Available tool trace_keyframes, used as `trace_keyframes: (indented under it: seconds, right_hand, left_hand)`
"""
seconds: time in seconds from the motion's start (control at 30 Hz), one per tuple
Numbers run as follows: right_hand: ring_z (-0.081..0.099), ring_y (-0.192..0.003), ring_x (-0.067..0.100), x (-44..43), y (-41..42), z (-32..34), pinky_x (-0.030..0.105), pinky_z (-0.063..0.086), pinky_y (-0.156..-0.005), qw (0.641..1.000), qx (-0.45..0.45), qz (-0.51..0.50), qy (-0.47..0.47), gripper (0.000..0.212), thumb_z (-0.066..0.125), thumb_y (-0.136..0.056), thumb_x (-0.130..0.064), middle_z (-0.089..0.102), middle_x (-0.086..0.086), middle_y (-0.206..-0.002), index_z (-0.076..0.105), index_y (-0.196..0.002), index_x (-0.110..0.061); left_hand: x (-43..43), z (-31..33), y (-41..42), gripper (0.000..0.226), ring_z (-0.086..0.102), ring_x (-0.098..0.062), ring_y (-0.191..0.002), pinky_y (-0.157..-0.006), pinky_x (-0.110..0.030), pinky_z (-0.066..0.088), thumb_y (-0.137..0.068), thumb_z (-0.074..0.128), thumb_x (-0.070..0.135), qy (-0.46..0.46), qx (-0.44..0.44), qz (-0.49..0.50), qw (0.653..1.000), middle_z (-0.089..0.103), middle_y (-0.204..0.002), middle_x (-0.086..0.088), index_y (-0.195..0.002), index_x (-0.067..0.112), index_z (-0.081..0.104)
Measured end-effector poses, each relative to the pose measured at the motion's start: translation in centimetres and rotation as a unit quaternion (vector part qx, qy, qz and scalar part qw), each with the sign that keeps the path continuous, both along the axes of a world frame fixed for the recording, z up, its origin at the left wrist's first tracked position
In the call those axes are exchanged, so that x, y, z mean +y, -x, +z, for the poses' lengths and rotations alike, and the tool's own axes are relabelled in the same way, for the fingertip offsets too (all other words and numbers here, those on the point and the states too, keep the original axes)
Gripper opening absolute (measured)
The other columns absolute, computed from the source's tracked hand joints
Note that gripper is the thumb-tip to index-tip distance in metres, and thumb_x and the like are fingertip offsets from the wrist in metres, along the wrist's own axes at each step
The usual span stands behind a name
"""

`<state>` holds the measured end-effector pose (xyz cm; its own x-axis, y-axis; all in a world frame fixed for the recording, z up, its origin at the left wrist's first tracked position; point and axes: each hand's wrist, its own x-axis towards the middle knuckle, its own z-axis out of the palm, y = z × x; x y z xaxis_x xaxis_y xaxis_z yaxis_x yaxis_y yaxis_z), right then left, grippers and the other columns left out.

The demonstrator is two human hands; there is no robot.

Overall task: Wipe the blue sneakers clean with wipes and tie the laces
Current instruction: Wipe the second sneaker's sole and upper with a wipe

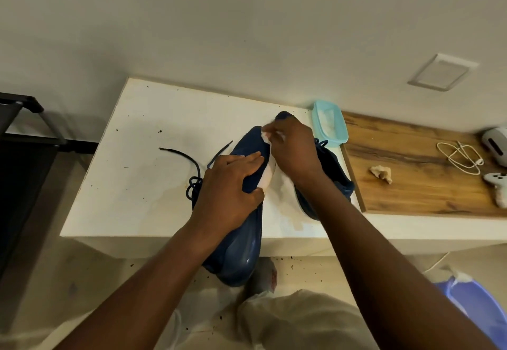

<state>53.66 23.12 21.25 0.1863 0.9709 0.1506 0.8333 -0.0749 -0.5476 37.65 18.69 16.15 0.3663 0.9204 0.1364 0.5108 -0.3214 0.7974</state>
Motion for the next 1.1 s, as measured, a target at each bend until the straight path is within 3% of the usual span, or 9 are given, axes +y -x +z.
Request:
trace_keyframes:
  seconds: [0.1,0.2,0.4,0.47,0.57,0.77,0.83,0.9,1.1]
  right_hand:
    - [0.054,-0.087,0.004,-5.4,0.7,-1.6,-0.002,0.035,-0.077,0.999,-0.010,-0.013,-0.036,0.027,0.056,-0.097,-0.004,0.063,0.005,-0.104,0.073,-0.115,-0.015]
    - [0.055,-0.082,-0.003,-8.3,0.8,-2.6,-0.001,0.037,-0.077,0.997,0.034,-0.021,-0.059,0.023,0.063,-0.095,-0.006,0.065,0.003,-0.097,0.075,-0.111,-0.018]
    - [0.058,-0.098,0.003,-3.2,0.0,-0.7,0.012,0.044,-0.089,0.993,0.075,-0.052,-0.069,0.021,0.060,-0.097,-0.011,0.069,-0.001,-0.114,0.073,-0.113,-0.016]
    - [0.062,-0.098,0.010,-3.7,0.5,-1.1,0.016,0.048,-0.089,0.995,0.056,-0.036,-0.073,0.021,0.060,-0.096,-0.008,0.070,0.002,-0.109,0.074,-0.109,-0.015]
    - [0.062,-0.091,0.009,-7.4,1.5,-2.4,0.010,0.045,-0.078,0.996,0.053,-0.023,-0.071,0.018,0.064,-0.093,-0.008,0.067,0.002,-0.098,0.076,-0.104,-0.016]
    - [0.064,-0.089,0.019,-6.2,1.4,-1.6,0.032,0.052,-0.082,0.994,0.049,0.018,-0.093,0.020,0.063,-0.090,0.000,0.068,0.008,-0.096,0.076,-0.100,-0.011]
    - [0.064,-0.094,0.022,-4.1,1.1,-0.9,0.035,0.050,-0.087,0.995,0.034,0.008,-0.095,0.021,0.059,-0.093,-0.001,0.067,0.012,-0.101,0.075,-0.105,-0.008]
    - [0.064,-0.095,0.024,-3.6,1.2,-0.7,0.036,0.051,-0.087,0.996,0.037,0.017,-0.082,0.021,0.058,-0.093,0.000,0.067,0.013,-0.101,0.074,-0.105,-0.006]
    - [0.063,-0.087,0.015,-9.9,1.9,-2.2,0.026,0.051,-0.079,0.996,0.028,0.083,-0.028,0.016,0.068,-0.091,-0.008,0.069,0.005,-0.095,0.078,-0.102,-0.014]
  left_hand:
    - [0.3,-0.4,0.1,0.068,0.043,-0.013,-0.138,-0.118,-0.034,0.035,-0.083,0.080,0.025,0.004,-0.018,0.007,1.000,0.055,-0.147,0.006,-0.146,0.026,0.053]
    - [0.5,-0.6,0.0,0.069,0.049,-0.015,-0.137,-0.115,-0.041,0.042,-0.081,0.082,0.025,0.003,-0.026,0.003,1.000,0.057,-0.146,0.003,-0.145,0.023,0.056]
    - [0.3,-0.5,-0.1,0.070,0.050,-0.016,-0.136,-0.114,-0.042,0.042,-0.078,0.081,0.027,0.000,-0.019,-0.004,1.000,0.058,-0.145,0.003,-0.144,0.023,0.057]
    - [0.4,-0.5,0.0,0.071,0.050,-0.016,-0.135,-0.113,-0.043,0.044,-0.076,0.076,0.036,-0.002,-0.011,-0.002,1.000,0.059,-0.144,0.004,-0.144,0.027,0.056]
    - [0.6,-0.3,0.4,0.074,0.051,-0.017,-0.133,-0.109,-0.043,0.047,-0.072,0.070,0.049,0.004,-0.004,0.003,1.000,0.060,-0.140,0.003,-0.143,0.031,0.056]
    - [0.7,0.5,1.1,0.066,0.060,-0.024,-0.118,-0.097,-0.047,0.053,-0.075,0.068,0.045,-0.004,0.001,0.001,1.000,0.066,-0.125,-0.004,-0.137,0.025,0.058]
    - [0.4,0.4,1.3,0.069,0.053,-0.023,-0.125,-0.104,-0.046,0.049,-0.077,0.065,0.048,0.009,0.008,-0.005,1.000,0.062,-0.132,-0.003,-0.142,0.032,0.054]
    - [0.3,0.2,1.5,0.068,0.044,-0.020,-0.133,-0.111,-0.044,0.043,-0.081,0.061,0.047,0.020,0.012,-0.006,1.000,0.056,-0.138,-0.001,-0.147,0.035,0.049]
    - [0.5,0.3,1.9,0.049,0.045,-0.018,-0.133,-0.113,-0.041,0.039,-0.097,0.046,0.032,0.029,-0.030,0.011,0.999,0.058,-0.137,-0.001,-0.145,0.029,0.054]
